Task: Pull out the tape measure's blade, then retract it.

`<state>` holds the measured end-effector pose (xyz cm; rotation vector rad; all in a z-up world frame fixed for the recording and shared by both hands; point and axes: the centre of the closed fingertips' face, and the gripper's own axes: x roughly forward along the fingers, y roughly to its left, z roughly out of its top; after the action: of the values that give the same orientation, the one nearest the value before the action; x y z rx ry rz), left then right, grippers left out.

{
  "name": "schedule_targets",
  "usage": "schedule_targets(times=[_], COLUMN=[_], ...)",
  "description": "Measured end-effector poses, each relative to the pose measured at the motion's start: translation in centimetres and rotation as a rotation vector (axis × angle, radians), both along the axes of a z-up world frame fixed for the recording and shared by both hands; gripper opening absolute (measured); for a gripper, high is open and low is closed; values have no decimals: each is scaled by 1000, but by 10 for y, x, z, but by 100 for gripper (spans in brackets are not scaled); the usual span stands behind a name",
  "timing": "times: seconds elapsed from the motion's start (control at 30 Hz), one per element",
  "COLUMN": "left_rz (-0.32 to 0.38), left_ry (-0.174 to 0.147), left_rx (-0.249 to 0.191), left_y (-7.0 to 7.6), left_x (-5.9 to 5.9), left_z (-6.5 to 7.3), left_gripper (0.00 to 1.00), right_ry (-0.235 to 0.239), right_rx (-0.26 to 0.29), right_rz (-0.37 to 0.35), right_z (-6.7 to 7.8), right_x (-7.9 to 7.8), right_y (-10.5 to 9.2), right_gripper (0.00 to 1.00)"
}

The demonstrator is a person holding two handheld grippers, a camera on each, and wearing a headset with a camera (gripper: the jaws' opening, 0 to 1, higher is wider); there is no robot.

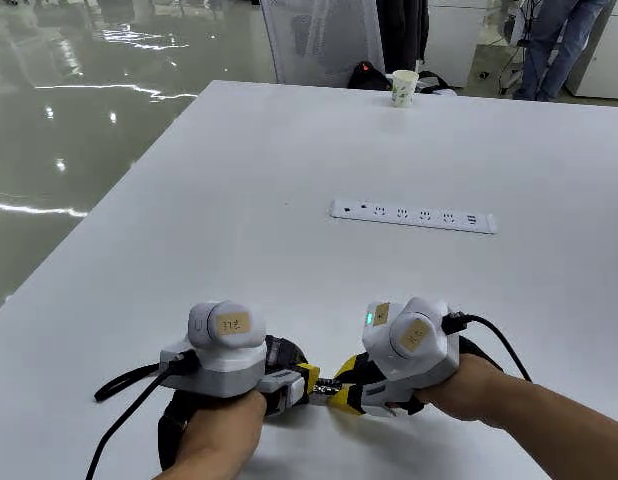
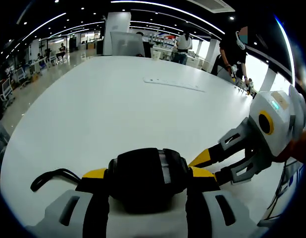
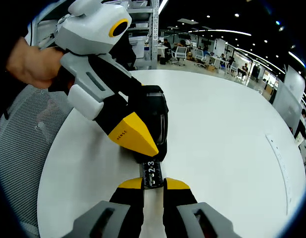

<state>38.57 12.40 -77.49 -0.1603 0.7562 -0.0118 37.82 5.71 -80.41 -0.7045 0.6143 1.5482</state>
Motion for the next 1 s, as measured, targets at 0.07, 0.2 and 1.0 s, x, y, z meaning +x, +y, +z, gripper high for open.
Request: schedule_targets(times=[0.07, 0.2, 1.0], left_rz=[0, 2, 5], left_ry=[0, 1, 3], left_rx=[-1, -3, -12], left_y=[0, 1, 1], left_x=[0, 0, 1], left_z=[0, 0, 1], left_gripper=[58, 58, 58], right_ry=[0, -2, -12], right_rx=[1, 3, 8], right_rz=[3, 12, 36], right_z=[0, 0, 0], right_x=[0, -1, -3], right_y=[2, 7, 17], right_gripper=[11, 11, 11])
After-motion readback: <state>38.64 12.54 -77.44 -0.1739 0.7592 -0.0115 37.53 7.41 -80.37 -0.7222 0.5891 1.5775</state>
